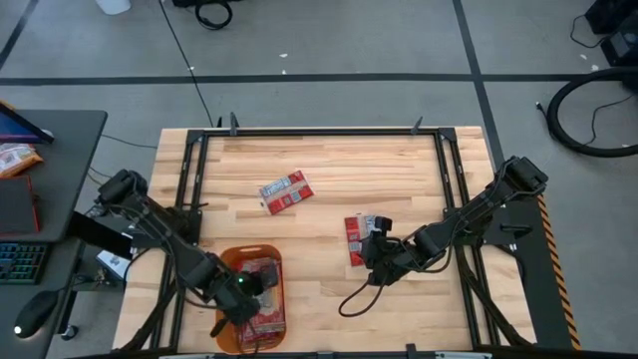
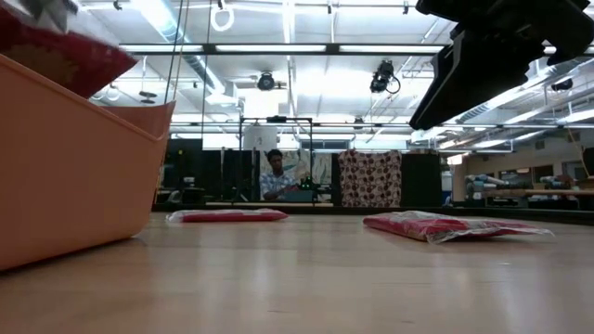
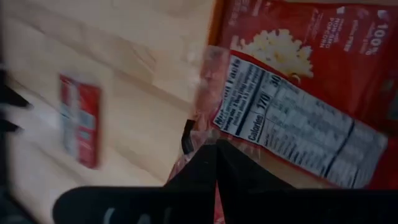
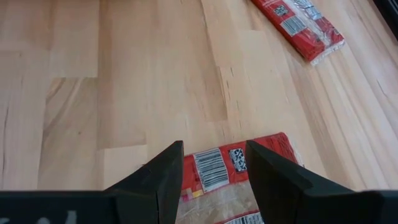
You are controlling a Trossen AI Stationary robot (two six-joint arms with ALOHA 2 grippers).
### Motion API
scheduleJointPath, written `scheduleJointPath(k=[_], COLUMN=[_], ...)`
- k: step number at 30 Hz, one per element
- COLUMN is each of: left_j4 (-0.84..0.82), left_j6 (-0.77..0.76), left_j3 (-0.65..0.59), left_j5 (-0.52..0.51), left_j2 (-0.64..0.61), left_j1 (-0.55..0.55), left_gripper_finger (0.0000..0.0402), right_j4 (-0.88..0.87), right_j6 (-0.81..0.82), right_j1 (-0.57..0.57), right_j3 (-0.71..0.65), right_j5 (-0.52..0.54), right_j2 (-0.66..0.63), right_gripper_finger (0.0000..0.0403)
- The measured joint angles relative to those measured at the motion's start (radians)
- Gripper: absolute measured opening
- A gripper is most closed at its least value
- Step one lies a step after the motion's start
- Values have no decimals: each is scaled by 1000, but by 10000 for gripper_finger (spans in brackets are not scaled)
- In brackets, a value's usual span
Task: Sort popcorn bags into baskets
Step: Put the red popcorn pack into the orange bin
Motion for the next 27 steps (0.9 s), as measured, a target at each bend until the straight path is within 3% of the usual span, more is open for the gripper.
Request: scheduleJointPath(k=[3, 5, 8, 12, 16, 22, 27], left_j4=[28, 27, 3, 4, 4, 8, 18], left_j6=[23, -75, -244, -281, -350, -618, -863], left_j3=[0, 1, 1, 1, 1, 1, 1], left_j5=[-66, -75, 4, 101, 126, 151, 265], left_j2=[-2, -4, -4, -2, -2, -8, -44], left_j1=[-23, -27, -17, -28, -63, -61, -22], left_gripper_finger=[10, 10, 11, 25, 56, 123, 166], right_j4=[1, 2, 4, 4, 4, 4, 4], right_j6=[0, -1, 0, 0, 0, 0, 0], right_j1=[0, 0, 0, 0, 0, -11, -24], right_j3=[0, 0, 0, 0, 0, 0, 0], right_j5=[-1, -1, -1, -1, -3, -8, -37], right_j2=[0, 0, 0, 0, 0, 0, 0], right_gripper_finger=[178, 178, 178, 178, 178, 178, 178])
